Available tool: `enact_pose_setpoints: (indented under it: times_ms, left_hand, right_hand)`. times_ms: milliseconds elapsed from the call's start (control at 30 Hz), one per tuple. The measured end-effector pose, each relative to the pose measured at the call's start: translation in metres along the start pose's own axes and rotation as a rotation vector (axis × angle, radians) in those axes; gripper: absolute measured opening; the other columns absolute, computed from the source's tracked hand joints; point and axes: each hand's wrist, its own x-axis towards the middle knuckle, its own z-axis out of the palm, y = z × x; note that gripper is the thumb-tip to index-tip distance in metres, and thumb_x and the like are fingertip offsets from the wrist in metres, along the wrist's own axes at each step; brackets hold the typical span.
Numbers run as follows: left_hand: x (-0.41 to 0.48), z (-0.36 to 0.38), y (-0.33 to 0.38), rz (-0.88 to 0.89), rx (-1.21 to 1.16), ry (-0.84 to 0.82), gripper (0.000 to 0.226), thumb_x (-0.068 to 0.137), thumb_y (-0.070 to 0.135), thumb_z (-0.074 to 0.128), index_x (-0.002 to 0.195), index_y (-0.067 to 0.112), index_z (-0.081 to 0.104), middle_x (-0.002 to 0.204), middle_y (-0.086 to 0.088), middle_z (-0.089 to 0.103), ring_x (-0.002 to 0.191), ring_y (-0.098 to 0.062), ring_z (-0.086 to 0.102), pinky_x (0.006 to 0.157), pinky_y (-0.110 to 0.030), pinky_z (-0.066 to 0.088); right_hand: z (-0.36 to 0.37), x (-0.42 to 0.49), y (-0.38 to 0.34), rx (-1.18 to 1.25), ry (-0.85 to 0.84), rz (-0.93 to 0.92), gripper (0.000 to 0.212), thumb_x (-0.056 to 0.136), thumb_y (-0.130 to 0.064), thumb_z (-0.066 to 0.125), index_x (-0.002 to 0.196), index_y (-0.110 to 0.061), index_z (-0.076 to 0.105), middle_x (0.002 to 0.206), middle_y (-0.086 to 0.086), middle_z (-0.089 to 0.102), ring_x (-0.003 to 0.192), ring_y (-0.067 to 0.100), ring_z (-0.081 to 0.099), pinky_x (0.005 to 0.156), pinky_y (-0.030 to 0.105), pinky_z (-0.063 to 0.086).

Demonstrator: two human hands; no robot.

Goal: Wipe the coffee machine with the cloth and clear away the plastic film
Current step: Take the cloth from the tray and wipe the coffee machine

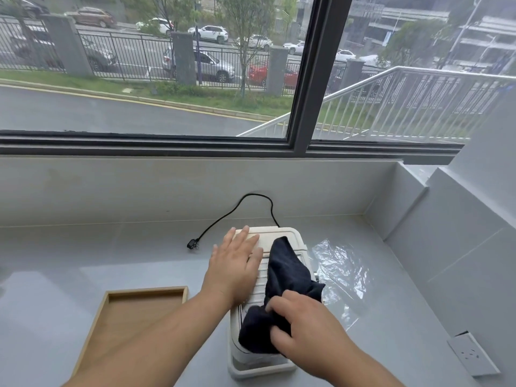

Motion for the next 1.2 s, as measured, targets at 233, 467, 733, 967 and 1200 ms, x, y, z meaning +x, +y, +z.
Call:
enact_pose_setpoints:
  times_ms: [233,467,733,967,1200]
  left_hand:
    - [0.006,0.013,0.009,0.044,0.328,0.029,0.057,0.109,0.037,0.025,0.164,0.022,0.022,0.176,-0.003,0.009,0.161,-0.030,0.000,0.130,-0.049,0.005]
    - [0.004,0.012,0.005,0.041,0.268,0.047,0.052,0.109,0.036,0.028,0.161,0.027,0.030,0.174,0.004,0.016,0.162,-0.024,0.002,0.129,-0.047,0.015]
    - [0.004,0.009,0.003,0.045,0.140,0.101,0.048,0.109,0.037,0.028,0.155,0.032,0.042,0.171,0.007,0.027,0.160,-0.022,0.010,0.127,-0.046,0.019]
    - [0.003,0.006,0.005,0.056,0.164,0.089,0.053,0.100,0.027,0.038,0.152,0.032,0.045,0.170,0.005,0.029,0.159,-0.026,0.013,0.127,-0.047,0.018]
    - [-0.007,-0.004,0.009,-0.018,-0.139,0.173,0.068,0.084,0.023,0.029,0.147,0.030,0.055,0.161,0.008,0.046,0.158,-0.016,0.021,0.127,-0.047,0.019]
  right_hand:
    - [-0.008,0.003,0.007,-0.014,0.046,0.116,0.024,0.081,-0.049,0.044,0.085,-0.026,0.043,0.084,-0.008,0.056,0.082,0.015,0.055,0.072,0.041,0.048]
    - [-0.015,0.052,0.018,0.038,0.083,0.144,0.015,0.084,-0.038,0.046,0.092,-0.026,0.052,0.092,-0.008,0.059,0.084,0.019,0.056,0.072,0.041,0.048]
    - [-0.025,0.108,0.031,0.218,0.196,0.237,0.014,0.088,-0.022,0.056,0.100,-0.026,0.051,0.090,-0.009,0.063,0.083,0.021,0.060,0.066,0.034,0.039]
    - [-0.023,0.119,0.029,0.181,0.223,0.243,0.008,0.087,-0.020,0.056,0.094,-0.025,0.057,0.081,-0.007,0.064,0.075,0.022,0.060,0.056,0.032,0.037]
    - [-0.015,0.103,0.012,0.128,0.133,0.119,0.008,0.089,-0.027,0.058,0.093,-0.021,0.055,0.095,0.003,0.071,0.088,0.030,0.063,0.074,0.044,0.052]
